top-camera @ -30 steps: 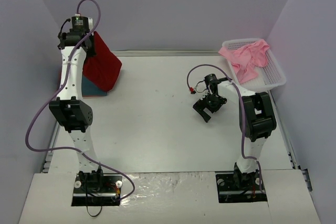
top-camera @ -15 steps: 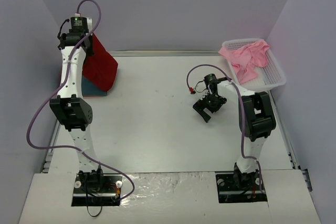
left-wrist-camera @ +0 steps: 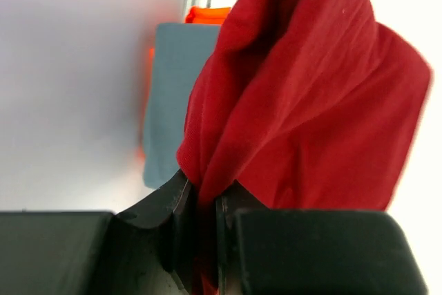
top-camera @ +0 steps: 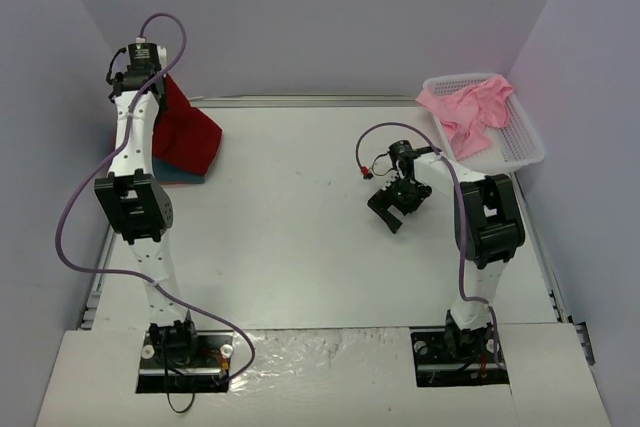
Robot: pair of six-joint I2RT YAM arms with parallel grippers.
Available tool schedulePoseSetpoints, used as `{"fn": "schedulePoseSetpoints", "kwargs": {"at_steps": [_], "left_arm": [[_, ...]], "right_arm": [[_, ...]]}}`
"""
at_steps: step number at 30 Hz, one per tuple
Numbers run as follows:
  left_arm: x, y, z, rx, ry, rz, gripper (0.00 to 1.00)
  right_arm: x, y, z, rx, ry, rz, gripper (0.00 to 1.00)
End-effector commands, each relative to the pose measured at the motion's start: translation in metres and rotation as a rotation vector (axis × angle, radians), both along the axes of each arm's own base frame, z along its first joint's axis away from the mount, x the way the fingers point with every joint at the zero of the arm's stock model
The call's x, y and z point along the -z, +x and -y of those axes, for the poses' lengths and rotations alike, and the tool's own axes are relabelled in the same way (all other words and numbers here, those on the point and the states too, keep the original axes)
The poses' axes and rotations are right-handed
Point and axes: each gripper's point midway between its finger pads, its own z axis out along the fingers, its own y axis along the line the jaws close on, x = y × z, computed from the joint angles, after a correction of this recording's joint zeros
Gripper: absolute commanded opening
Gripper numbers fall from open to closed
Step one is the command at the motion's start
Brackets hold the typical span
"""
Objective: Fold and stack the t-shirts
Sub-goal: Put the neatly folded tshirt into the corner of the board with the left arm
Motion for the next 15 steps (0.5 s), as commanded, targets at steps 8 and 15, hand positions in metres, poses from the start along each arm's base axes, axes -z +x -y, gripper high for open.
{"fn": "schedulePoseSetpoints", "kwargs": {"at_steps": [8,15], "left_arm": [[-0.031,-0.005,-0.043,-0.073,0.06,0.085,0.02],[-0.021,-0.009,-0.051,-0.082,0.068,0.057,0.02]], "right_arm": [[0.076,-0.073,0.053,0.004,-0.203,-0.305,1.0],[0.076,-0.073,0.053,0.004,-0.204,-0.307,1.0]]}}
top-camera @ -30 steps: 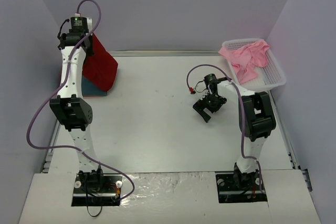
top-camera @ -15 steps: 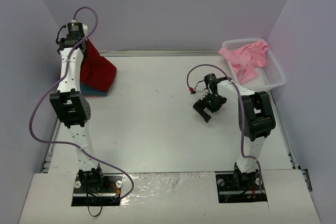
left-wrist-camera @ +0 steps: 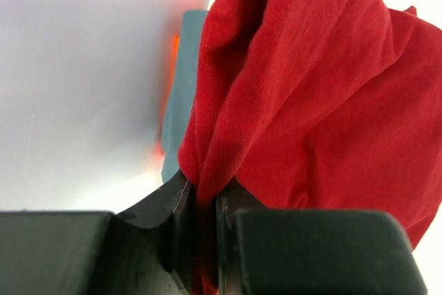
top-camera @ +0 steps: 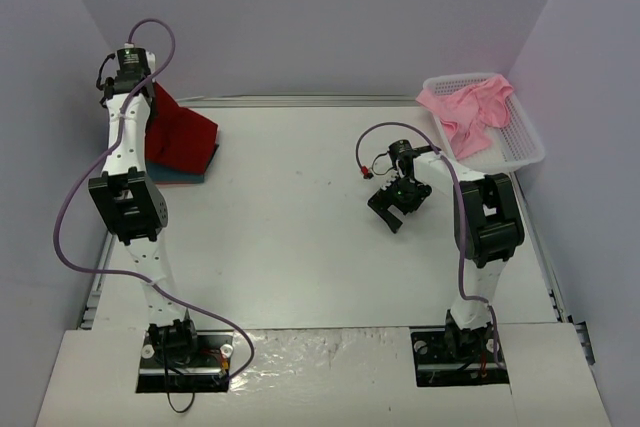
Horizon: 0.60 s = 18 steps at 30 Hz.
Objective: Fold and stack the t-shirts
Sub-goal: Put the neatly folded tshirt into the corner of the board with the left arm
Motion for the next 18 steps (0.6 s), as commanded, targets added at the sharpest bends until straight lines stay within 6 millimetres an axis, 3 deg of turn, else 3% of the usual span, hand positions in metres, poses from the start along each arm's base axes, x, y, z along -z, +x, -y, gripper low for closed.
{"fn": "schedulePoseSetpoints", "kwargs": {"at_steps": [1,2,3,7,8,9,12,17,18], "left_arm": [[-0.032,-0.003,-0.015,-0.026,0.054,0.069,0.07],[-0.031,-0.004,-0.016,-0.03,0.056,0.065,0.4],[-0.03,-0.004,-0.018,-0.039,0.059,0.066,0.56],[-0.042,-0.008,-0.037,-0.103,0.133,0.091,0.63],[-0.047,-0.007,-0.04,-0.107,0.156,0.101,0.66],[-0.054,-0.008,-0.044,-0.12,0.175,0.112,0.76],[-0.076,-0.014,-0.051,-0.151,0.216,0.145,0.76],[-0.1,-0.03,-0.042,-0.134,0.188,0.177,0.76],[-0.109,-0.033,-0.032,-0.094,0.154,0.2,0.78]], "right_arm": [[0.076,-0.073,0.052,0.003,-0.196,-0.3,1.0],[0.077,-0.074,0.053,0.004,-0.196,-0.304,1.0],[0.077,-0.075,0.053,0.004,-0.197,-0.307,1.0],[0.077,-0.076,0.054,0.005,-0.198,-0.31,1.0],[0.077,-0.076,0.054,0.005,-0.2,-0.311,1.0],[0.077,-0.076,0.055,0.007,-0.202,-0.31,1.0],[0.076,-0.074,0.055,0.008,-0.207,-0.304,1.0],[0.068,-0.064,0.054,0.018,-0.204,-0.26,1.0],[0.063,-0.059,0.052,0.02,-0.194,-0.238,1.0]]}}
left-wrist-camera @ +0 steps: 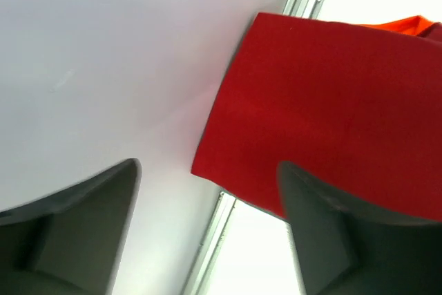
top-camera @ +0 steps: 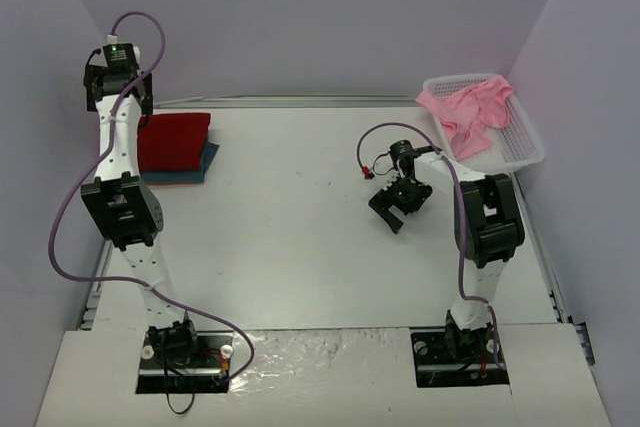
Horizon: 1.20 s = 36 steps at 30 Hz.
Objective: Fold and stack the t-shirts
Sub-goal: Put the neatly folded tshirt into the corner of the board with the left arm
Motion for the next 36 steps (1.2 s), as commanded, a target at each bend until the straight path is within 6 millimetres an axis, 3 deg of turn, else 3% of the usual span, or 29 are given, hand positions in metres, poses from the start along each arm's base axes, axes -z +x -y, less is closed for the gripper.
{"fn": "schedulePoseSetpoints", "kwargs": {"at_steps": [1,2,3,4,5,6,7,8,9,10,12,13,14,19,21,22,23,25,29,30,36], "left_arm": [[-0.076,-0.031,0.014,0.041,-0.018,0.133,0.9],[-0.078,-0.033,0.022,0.073,-0.052,0.141,0.95],[-0.095,-0.041,0.038,0.139,-0.096,0.186,0.96],[-0.084,-0.045,0.048,0.16,-0.146,0.181,0.97],[-0.106,-0.057,0.066,0.23,-0.184,0.241,1.0],[-0.113,-0.06,0.073,0.247,-0.199,0.278,0.97],[-0.095,-0.068,0.081,0.238,-0.24,0.259,0.95],[-0.116,-0.083,0.093,0.275,-0.255,0.325,0.94],[-0.125,-0.085,0.101,0.304,-0.266,0.378,0.94],[-0.117,-0.102,0.113,0.318,-0.279,0.382,0.94],[-0.122,-0.11,0.124,0.331,-0.287,0.45,0.94],[-0.096,-0.116,0.135,0.348,-0.297,0.409,0.94],[-0.109,-0.126,0.141,0.375,-0.273,0.463,0.94],[-0.068,-0.16,0.162,0.432,-0.3,0.43,0.94],[-0.06,-0.168,0.177,0.482,-0.338,0.438,0.94],[-0.061,-0.175,0.189,0.538,-0.363,0.454,0.94],[-0.046,-0.178,0.199,0.567,-0.381,0.439,0.94],[-0.044,-0.184,0.206,0.595,-0.399,0.459,0.94],[-0.039,-0.186,0.195,0.549,-0.363,0.437,0.94],[-0.037,-0.185,0.194,0.544,-0.362,0.425,0.94],[-0.031,-0.188,0.189,0.546,-0.369,0.429,0.94]], "right_arm": [[0.059,-0.054,0.048,0.016,-0.182,-0.216,1.0],[0.054,-0.047,0.044,0.023,-0.16,-0.189,1.0],[0.042,-0.038,0.04,0.029,-0.142,-0.145,1.0],[0.035,-0.032,0.038,0.032,-0.127,-0.117,1.0],[0.016,-0.017,0.032,0.048,-0.101,-0.043,1.0],[0.004,-0.007,0.029,0.06,-0.083,0.003,1.0],[-0.01,0.002,0.024,0.072,-0.059,0.048,1.0],[-0.045,0.024,0.012,0.083,0.004,0.157,1.0],[-0.066,0.034,0.005,0.086,0.042,0.214,1.0],[-0.112,0.048,-0.009,0.073,0.126,0.311,1.0],[-0.154,0.056,-0.023,0.057,0.214,0.395,1.0],[-0.182,0.057,-0.026,0.053,0.246,0.464,1.0],[-0.206,0.062,-0.032,0.068,0.281,0.519,1.0],[-0.271,0.072,-0.024,0.16,0.298,0.743,1.0],[-0.282,0.075,-0.012,0.269,0.279,0.82,1.0],[-0.303,0.077,-0.008,0.307,0.304,0.908,1.0],[-0.306,0.076,-0.006,0.33,0.308,0.933,1.0],[-0.312,0.07,0.0,0.362,0.314,0.978,1.0],[-0.31,0.051,0.002,0.349,0.346,0.993,1.0],[-0.301,0.049,0.002,0.34,0.351,0.984,1.0],[-0.305,0.029,0.01,0.333,0.423,1.026,1.0]]}}
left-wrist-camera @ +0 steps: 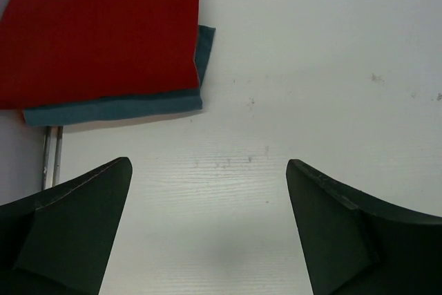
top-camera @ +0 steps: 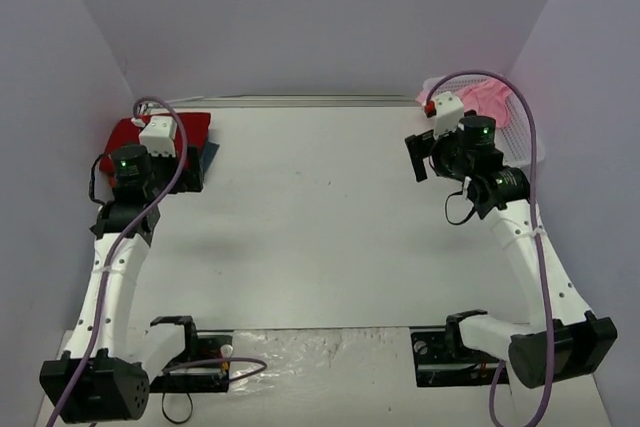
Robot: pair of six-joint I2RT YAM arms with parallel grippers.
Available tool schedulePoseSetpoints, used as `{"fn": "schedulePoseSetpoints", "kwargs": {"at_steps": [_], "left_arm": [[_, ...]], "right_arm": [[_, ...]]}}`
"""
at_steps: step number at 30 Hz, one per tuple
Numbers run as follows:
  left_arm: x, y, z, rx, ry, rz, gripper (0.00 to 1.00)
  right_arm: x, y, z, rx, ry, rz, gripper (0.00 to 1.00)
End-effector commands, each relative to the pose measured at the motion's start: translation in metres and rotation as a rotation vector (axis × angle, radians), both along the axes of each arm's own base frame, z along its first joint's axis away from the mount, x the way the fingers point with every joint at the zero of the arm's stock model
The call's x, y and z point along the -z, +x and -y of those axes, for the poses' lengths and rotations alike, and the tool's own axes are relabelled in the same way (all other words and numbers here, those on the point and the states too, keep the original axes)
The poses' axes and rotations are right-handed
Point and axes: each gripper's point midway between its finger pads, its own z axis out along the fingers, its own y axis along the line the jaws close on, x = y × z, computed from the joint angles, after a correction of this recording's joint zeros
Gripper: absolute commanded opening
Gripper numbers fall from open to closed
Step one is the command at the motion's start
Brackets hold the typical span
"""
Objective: Fold and stack the t-shirts
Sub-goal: Put the neatly folded tshirt into the corner of the board with the left arm
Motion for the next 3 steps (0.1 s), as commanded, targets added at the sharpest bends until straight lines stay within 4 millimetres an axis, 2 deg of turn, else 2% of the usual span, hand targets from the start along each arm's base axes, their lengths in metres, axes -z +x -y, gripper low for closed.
{"fn": "schedulePoseSetpoints", "kwargs": {"at_steps": [1,3], "left_arm": [[-0.0267,0.0032,-0.0032,0.003,0.006,0.096,0.94],[-0.0227,0.0039,-0.0059,-0.005,0.005,0.076,0.94]], "right_arm": [[-0.0329,-0.0018,-0.0014,-0.02,0.077,0.129,1.0],[-0.0382,-0.0043,-0.0013,-0.021,0.132,0.133,1.0]]}}
